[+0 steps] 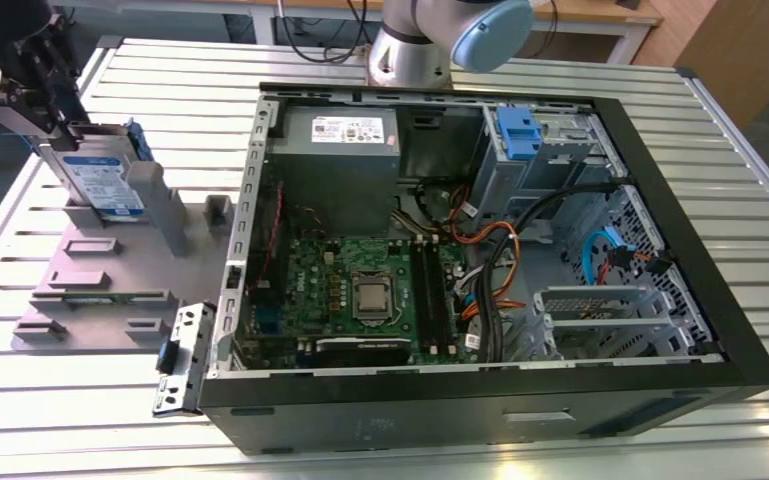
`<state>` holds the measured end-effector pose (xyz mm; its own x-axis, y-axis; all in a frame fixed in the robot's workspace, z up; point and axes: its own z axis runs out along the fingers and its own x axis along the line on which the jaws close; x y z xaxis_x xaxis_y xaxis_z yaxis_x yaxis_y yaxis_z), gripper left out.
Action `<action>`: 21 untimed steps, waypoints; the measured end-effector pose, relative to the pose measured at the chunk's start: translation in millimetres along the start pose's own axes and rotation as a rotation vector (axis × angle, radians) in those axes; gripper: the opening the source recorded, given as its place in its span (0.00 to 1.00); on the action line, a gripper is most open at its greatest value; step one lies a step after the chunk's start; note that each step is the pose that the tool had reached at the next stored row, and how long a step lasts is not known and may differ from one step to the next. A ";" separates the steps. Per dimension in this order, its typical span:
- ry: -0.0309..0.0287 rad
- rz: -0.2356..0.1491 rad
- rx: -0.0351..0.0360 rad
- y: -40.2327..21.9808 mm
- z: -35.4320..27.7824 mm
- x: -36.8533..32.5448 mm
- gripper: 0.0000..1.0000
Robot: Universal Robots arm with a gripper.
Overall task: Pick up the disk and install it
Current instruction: 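Pick up the disk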
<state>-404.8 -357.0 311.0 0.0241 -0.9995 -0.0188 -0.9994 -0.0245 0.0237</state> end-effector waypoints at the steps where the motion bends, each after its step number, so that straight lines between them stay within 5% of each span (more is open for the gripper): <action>1: 0.0000 0.000 0.0000 0.0 0.1 0.0 0.47; 5: 0.0000 0.000 0.0000 -0.2 6.6 0.1 0.47; 21: 0.0000 0.000 0.0000 -0.2 9.7 0.2 0.47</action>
<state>-404.8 -357.0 301.3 0.0241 -0.9995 -0.0188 -0.9994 -0.0245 0.0237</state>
